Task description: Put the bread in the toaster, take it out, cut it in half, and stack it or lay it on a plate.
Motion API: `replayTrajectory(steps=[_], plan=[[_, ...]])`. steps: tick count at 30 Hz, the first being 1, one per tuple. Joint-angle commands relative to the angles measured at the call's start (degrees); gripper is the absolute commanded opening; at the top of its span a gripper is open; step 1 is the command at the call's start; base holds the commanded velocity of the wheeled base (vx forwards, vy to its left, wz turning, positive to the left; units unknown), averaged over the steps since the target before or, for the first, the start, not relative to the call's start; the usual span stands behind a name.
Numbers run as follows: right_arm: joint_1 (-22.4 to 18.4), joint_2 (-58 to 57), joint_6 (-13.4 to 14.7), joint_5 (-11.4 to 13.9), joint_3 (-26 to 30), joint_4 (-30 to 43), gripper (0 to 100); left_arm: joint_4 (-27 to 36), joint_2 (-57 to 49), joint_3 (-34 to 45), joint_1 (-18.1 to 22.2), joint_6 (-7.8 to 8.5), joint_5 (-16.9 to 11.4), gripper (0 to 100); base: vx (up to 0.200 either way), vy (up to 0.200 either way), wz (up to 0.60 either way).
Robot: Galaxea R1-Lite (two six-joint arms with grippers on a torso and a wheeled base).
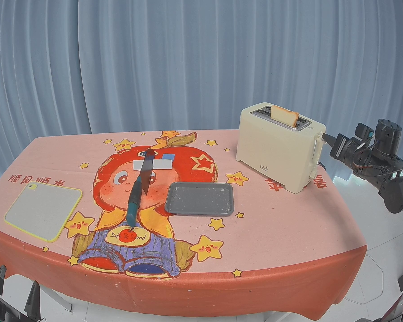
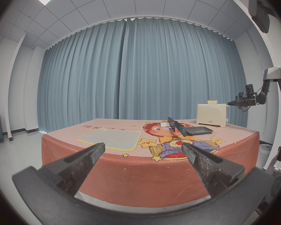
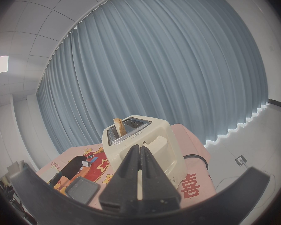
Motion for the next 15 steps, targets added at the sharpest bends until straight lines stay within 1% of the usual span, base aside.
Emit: replayTrajectory(steps=[1,15], plan=[[0.1,0.2,0.0,0.0,0.0,0.0,0,0.0,0.1,1.0,0.0,0.02,0.0,100,0.000,0.000,0.00],[0.1,0.4,0.0,0.0,0.0,0.0,0,0.0,0.0,1.0,0.0,-0.07,0.0,100,0.000,0.000,0.00]])
